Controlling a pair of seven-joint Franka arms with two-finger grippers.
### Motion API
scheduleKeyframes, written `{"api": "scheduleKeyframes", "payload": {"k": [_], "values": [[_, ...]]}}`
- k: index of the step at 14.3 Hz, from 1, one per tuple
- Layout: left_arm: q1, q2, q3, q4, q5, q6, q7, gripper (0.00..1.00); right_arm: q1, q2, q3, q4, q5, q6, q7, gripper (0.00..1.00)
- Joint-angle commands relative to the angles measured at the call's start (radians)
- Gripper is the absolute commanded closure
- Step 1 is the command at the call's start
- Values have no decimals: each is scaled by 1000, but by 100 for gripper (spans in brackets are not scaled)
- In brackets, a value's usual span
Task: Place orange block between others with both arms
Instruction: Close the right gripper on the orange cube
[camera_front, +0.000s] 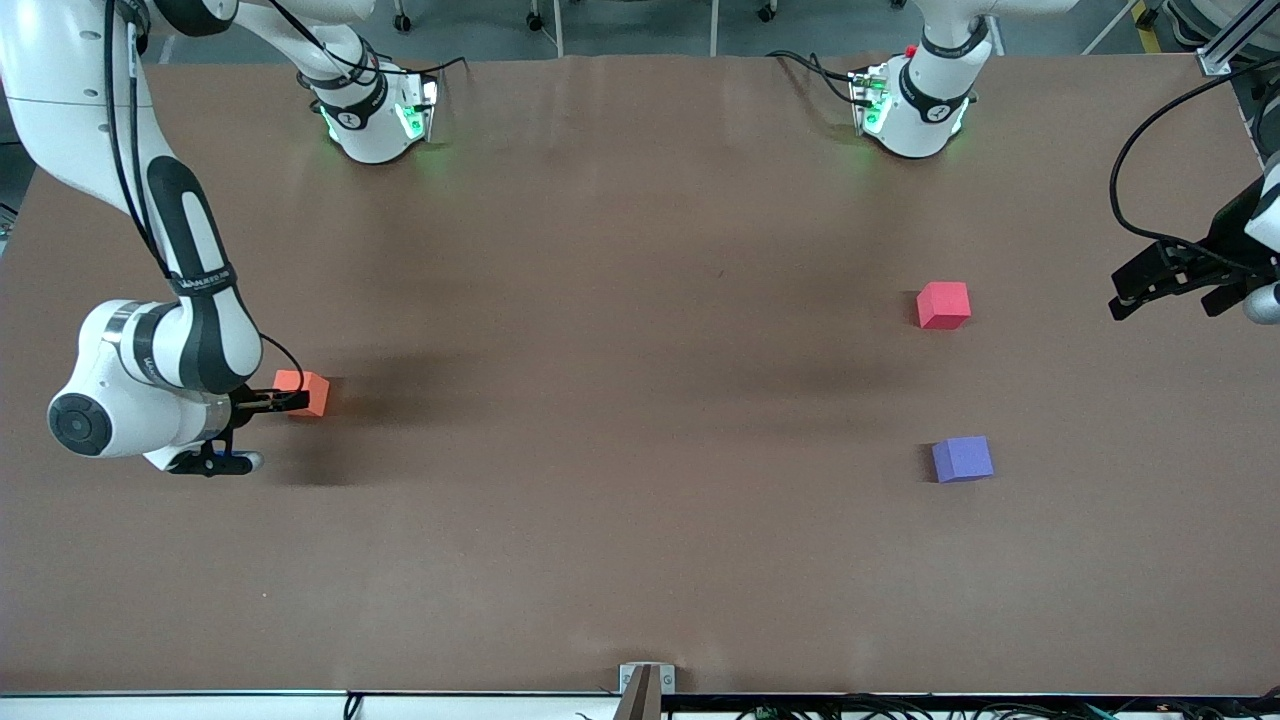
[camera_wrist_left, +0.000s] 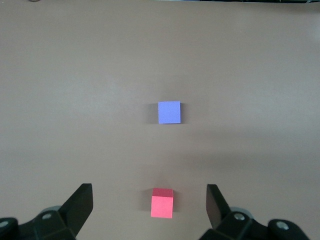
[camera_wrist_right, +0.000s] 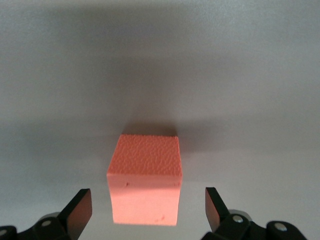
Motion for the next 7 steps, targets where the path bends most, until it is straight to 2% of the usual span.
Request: {"api": "scheduleKeyframes", "payload": {"k": [1, 5, 7], "values": [[-3, -2, -1, 2, -5, 5, -16, 0, -7, -5, 5, -48, 14, 54, -19, 0], [-6, -4, -3, 2, -5, 5, -20, 0, -13, 12, 5, -52, 14, 59, -19, 0], [-5, -4, -3, 0, -5, 5, -22, 0, -12, 12, 5, -52, 14, 56, -19, 11]]}}
